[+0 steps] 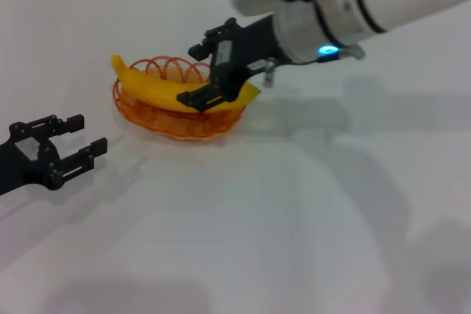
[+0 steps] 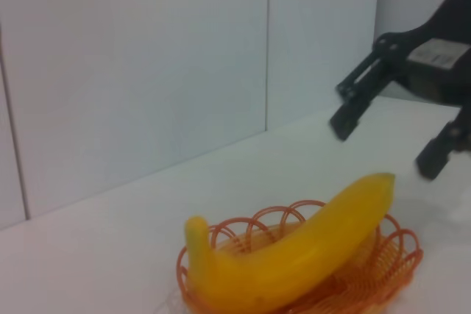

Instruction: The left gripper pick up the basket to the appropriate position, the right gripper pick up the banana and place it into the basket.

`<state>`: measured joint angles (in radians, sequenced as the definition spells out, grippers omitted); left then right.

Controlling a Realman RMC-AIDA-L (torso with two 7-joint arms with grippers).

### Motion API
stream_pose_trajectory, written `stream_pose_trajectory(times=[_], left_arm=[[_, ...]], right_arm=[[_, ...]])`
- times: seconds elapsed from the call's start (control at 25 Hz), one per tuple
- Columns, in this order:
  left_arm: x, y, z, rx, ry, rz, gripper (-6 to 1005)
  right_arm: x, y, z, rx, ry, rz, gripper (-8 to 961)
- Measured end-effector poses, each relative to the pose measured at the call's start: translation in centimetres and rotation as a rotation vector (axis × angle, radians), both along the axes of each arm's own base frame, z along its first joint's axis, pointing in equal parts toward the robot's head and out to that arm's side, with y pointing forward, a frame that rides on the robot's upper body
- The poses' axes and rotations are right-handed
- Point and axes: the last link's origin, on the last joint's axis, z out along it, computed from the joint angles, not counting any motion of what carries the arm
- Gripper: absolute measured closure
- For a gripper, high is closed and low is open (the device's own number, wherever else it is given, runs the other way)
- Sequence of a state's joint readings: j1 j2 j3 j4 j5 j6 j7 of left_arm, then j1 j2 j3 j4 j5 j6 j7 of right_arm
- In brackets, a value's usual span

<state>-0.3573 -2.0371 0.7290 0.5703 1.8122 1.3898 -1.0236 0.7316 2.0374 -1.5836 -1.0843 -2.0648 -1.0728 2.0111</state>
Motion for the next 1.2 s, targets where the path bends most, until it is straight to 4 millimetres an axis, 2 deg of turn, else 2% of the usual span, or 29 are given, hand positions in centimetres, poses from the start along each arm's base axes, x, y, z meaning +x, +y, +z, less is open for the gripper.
stream_pose_trajectory(times=[0.2,0.36,0.6,0.84,1.2], left_arm=[[0.0,0.1,0.1,0.010,-0.005,0.002,417],[0.0,0.1,0.1,0.010,-0.007,0.001,416],[0.1,0.0,0.1,0.010,-0.010,-0.001,415],[0.1,0.1,0.2,0.019,-0.015,0.002,416],[0.1,0.0,0.1,0.035,-0.018,-0.015,421]], right_arm=[[2.9,-0.8,2.6,-0.030,0.098,-0.018,162],[5.3,-1.4,3.8,-0.059,0.197,-0.038,164],[9.8,-2.1,4.1,-0.043,0.290,-0.108,164],[13.2,-3.2,4.2,-0.010,0.301,-0.154,164],[16.8,-4.6,5.3,0.075,0.323,-0.215,164]])
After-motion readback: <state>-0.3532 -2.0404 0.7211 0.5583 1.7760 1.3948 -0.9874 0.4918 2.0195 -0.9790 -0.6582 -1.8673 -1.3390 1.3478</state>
